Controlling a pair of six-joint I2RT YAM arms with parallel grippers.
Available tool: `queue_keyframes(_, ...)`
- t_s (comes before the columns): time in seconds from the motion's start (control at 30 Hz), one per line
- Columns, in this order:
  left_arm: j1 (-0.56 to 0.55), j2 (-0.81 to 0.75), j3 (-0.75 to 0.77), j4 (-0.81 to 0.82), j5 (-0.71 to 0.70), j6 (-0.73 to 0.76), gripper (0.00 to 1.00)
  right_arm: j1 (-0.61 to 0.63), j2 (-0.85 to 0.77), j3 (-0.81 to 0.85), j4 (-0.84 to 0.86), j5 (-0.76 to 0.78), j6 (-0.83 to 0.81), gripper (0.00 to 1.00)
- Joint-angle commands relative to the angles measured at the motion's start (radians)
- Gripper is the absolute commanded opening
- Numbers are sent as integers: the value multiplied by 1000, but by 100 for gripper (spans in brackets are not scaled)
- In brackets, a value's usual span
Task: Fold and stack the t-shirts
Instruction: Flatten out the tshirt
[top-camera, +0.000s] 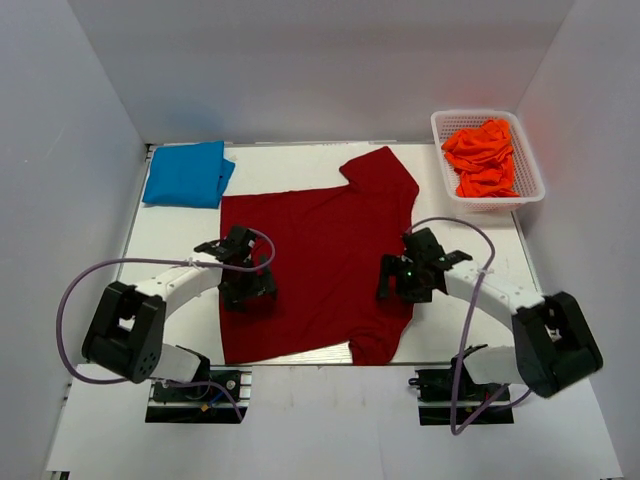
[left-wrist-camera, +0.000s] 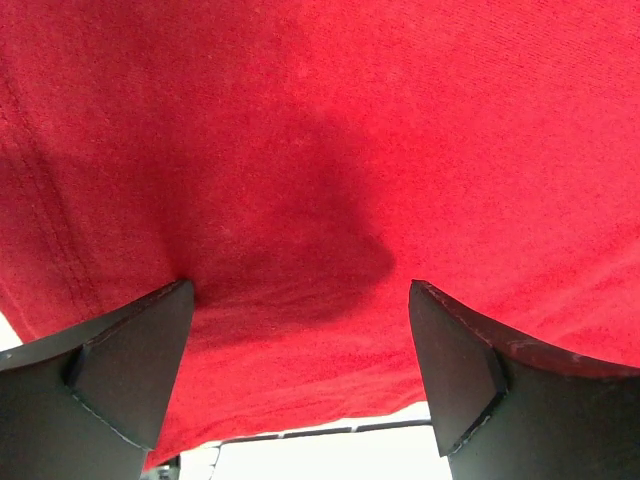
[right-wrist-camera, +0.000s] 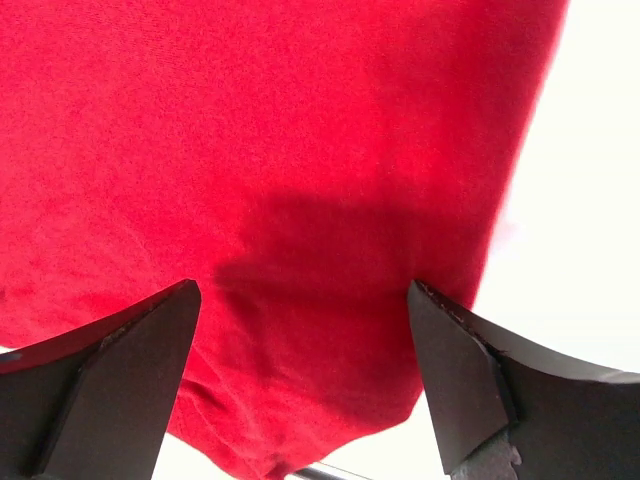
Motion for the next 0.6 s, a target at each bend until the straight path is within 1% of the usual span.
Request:
queue_keyframes(0.0, -5, -20, -115, -2, 87, -11, 99, 1, -98, -109, -119, -3, 127, 90)
queue_keyframes(0.03, -14, -40, -135, -13, 148, -11, 99, 2, -120, -143, -153, -4, 154, 90)
queue_keyframes(0.07, -14, -58, -176, -33, 181, -11, 99, 2, -185, -155, -170, -9, 164, 90)
queue_keyframes(0.1, -14, -77, -193, -51, 213, -11, 99, 4, -207, -169, -207, -15, 175, 90)
queue_keyframes(0.13, -14, -101, -204, -68, 287, -11, 99, 7, -228, -168, -225, -14, 180, 90)
queue_keyframes(0.17, -14, -167, -204, -112, 302, -2, 99, 7, -265, -163, -282, -9, 177, 90)
queue_keyframes(0.2, -14, -202, -204, -132, 302, -2, 99, 10, -293, -142, -302, 3, 160, 90)
queue_keyframes(0.23, -14, -233, -180, -152, 261, -2, 99, 8, -305, -105, -316, 26, 149, 90)
queue_keyframes(0.27, -14, -256, -111, -181, 218, -2, 99, 12, -311, -85, -343, 43, 140, 90)
queue_keyframes(0.3, -14, -267, -67, -192, 124, -2, 99, 15, -310, -35, -344, 83, 119, 90)
queue_keyframes(0.33, -14, -258, 31, -192, 71, -2, 99, 12, -293, 19, -344, 84, 91, 90)
queue_keyframes(0.37, -2, -241, 82, -206, 14, -2, 99, 12, -278, 73, -330, 125, 67, 90)
queue_keyframes(0.4, -2, -218, 131, -206, -105, -2, 99, 9, -266, 99, -322, 161, 54, 90)
queue_keyframes(0.43, -2, -162, 221, -206, -168, -20, 99, 5, -208, 181, -307, 175, 27, 90)
queue_keyframes(0.47, 7, -126, 266, -226, -230, -32, 99, 7, -183, 214, -296, 198, 14, 90)
queue_keyframes(0.5, 7, -92, 305, -226, -334, -32, 99, 4, -160, 242, -289, 257, 11, 90)
queue_keyframes(0.53, 16, -59, 381, -226, -379, -41, 99, 4, -79, 271, -285, 320, 13, 90)
queue_keyframes(0.57, 35, 13, 420, -226, -412, -42, 99, -2, -53, 367, -284, 366, 11, 90)
